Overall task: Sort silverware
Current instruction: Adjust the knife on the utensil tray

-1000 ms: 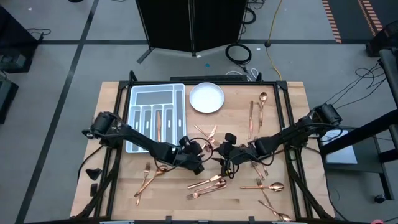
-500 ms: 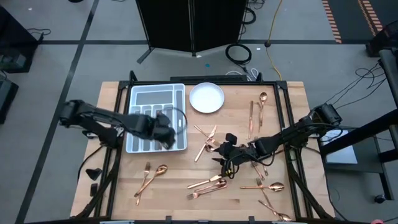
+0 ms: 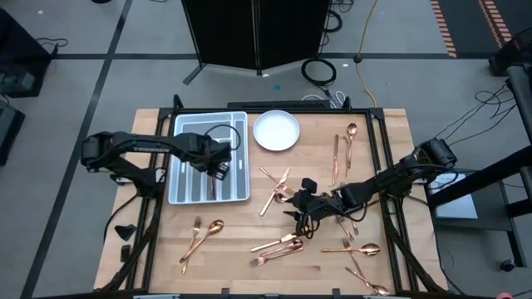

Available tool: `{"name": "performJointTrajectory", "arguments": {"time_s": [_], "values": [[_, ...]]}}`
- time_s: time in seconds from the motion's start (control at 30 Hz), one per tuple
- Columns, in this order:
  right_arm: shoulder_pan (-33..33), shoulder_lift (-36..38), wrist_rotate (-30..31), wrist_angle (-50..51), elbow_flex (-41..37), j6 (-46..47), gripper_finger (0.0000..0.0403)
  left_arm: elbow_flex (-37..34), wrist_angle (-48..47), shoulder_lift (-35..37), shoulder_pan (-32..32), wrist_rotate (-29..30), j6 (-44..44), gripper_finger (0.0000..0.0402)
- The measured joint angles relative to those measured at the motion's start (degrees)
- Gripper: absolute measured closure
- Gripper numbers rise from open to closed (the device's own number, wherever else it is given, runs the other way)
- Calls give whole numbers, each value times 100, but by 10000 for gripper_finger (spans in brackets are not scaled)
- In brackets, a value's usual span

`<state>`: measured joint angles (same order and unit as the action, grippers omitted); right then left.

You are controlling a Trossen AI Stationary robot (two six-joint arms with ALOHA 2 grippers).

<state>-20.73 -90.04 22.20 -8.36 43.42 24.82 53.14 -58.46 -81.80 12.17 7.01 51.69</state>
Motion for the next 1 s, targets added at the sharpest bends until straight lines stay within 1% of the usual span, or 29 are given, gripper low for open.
{"name": "performJointTrajectory", "arguments": {"time_s": [0.13, 0.33, 0.67, 1.0], "values": [[0, 0, -2, 12, 0, -3, 229, -294, 612, 2, 61, -410, 28, 259], [0, 0, -2, 44, 0, -12, 229, -630, 780, 2, 17, -390, 326, 259], [0, 0, -2, 56, 0, -22, 229, -1195, 1658, -132, -170, -535, 647, 259], [1, 0, 0, 89, 0, -22, 229, -1200, 1775, -597, -175, -529, 648, 259]]}}
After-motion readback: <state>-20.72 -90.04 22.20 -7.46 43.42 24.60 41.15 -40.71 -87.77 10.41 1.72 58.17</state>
